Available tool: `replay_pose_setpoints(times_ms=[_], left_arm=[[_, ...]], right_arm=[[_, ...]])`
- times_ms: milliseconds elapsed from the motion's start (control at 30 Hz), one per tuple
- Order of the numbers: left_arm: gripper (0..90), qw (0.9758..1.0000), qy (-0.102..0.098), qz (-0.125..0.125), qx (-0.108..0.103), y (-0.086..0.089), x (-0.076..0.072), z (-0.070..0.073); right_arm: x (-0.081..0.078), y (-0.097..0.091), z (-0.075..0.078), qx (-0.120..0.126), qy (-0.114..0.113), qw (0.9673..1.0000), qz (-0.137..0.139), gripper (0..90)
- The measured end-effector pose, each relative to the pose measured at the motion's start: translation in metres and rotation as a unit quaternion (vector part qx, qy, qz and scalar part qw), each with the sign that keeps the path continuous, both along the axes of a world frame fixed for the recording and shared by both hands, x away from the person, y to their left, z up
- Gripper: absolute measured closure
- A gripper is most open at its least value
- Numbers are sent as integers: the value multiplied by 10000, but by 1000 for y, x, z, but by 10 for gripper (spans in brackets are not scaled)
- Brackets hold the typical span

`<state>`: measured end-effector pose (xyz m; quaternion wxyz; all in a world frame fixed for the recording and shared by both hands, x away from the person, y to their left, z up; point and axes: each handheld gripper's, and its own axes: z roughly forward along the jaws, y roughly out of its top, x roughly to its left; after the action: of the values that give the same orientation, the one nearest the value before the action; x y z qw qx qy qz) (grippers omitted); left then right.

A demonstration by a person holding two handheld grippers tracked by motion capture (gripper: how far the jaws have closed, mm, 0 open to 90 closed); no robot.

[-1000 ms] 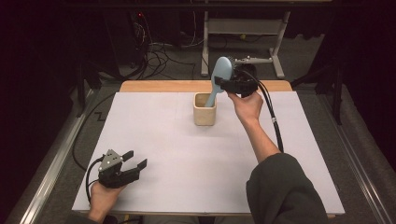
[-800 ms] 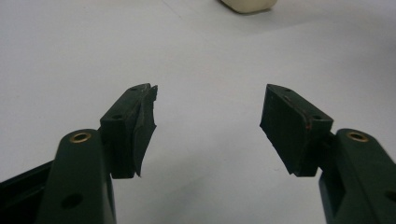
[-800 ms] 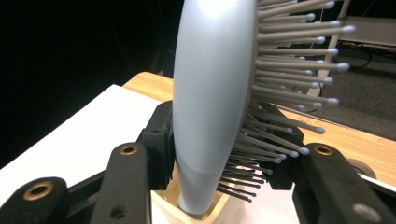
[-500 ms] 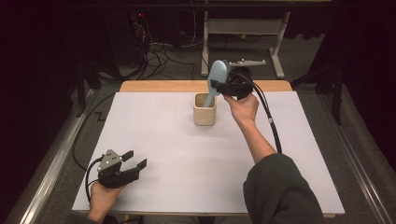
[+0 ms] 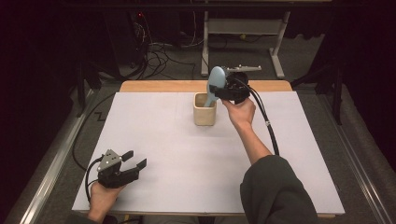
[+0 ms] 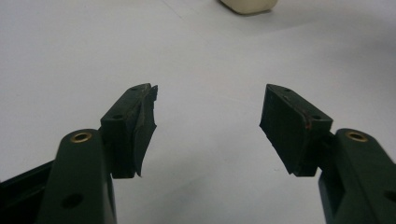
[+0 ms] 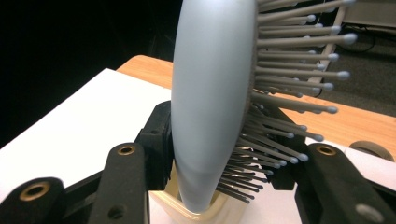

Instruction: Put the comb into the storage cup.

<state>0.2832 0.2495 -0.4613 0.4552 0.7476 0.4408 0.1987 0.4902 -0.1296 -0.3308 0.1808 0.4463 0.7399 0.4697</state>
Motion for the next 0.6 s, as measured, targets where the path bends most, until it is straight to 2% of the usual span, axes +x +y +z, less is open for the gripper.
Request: replay_pose_setpoints(times_ms=[233,600], left_arm=[[354,10000,-1,1,-3,0,0,0],[354,10000,10,16,-12,1,0,0]], right_arm=[[0,4,-3,-55,13,10000,20,527],[3,9,-13,-49,182,9998,19,516]])
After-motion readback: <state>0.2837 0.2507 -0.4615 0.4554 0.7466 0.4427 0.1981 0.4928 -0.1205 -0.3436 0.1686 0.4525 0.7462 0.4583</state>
